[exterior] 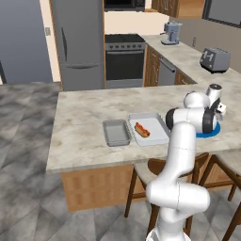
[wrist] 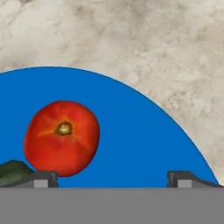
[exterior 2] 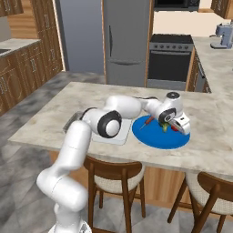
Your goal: Place one cooked food and one vegetable from the large plate to each tupperware container.
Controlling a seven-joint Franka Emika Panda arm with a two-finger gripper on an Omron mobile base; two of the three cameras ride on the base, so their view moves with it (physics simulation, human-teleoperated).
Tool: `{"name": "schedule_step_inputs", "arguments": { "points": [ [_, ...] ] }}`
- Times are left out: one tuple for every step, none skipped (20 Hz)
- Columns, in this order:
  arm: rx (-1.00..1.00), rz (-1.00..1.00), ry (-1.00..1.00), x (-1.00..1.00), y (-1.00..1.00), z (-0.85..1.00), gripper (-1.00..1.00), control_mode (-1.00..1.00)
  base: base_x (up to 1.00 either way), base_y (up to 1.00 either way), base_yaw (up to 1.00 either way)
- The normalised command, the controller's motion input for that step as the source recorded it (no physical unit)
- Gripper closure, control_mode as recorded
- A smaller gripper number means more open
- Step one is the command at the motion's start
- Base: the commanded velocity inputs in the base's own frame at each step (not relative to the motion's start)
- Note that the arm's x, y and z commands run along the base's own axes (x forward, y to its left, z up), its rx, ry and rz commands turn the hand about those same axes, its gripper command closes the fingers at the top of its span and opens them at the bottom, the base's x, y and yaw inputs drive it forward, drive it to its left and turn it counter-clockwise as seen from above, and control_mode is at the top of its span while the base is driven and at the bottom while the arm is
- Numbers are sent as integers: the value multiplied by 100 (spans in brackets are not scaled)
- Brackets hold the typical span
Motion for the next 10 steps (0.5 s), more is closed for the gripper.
{"name": "schedule_step_inputs", "arguments": {
  "points": [
    [0,0,-3,15,17,0,-100,-100,0,0,0],
    [-2,0,-19,24,26,0,-100,-100,0,0,0],
    [0,1,-28,21,16,5,-100,-100,0,0,0],
    [0,7,-28,9,4,1,-100,-100,0,0,0],
    [3,5,-17,6,8,0,-100,-100,0,0,0],
    [1,3,0,16,34,-26,-100,-100,0,0,0],
    [0,6,0,25,10,-28,-100,-100,0,0,0],
    [0,7,0,28,0,-29,-100,-100,0,0,0],
    [0,5,0,31,0,-29,-100,-100,0,0,0],
    [0,5,0,22,0,-28,-100,-100,0,0,0]
  ]
}}
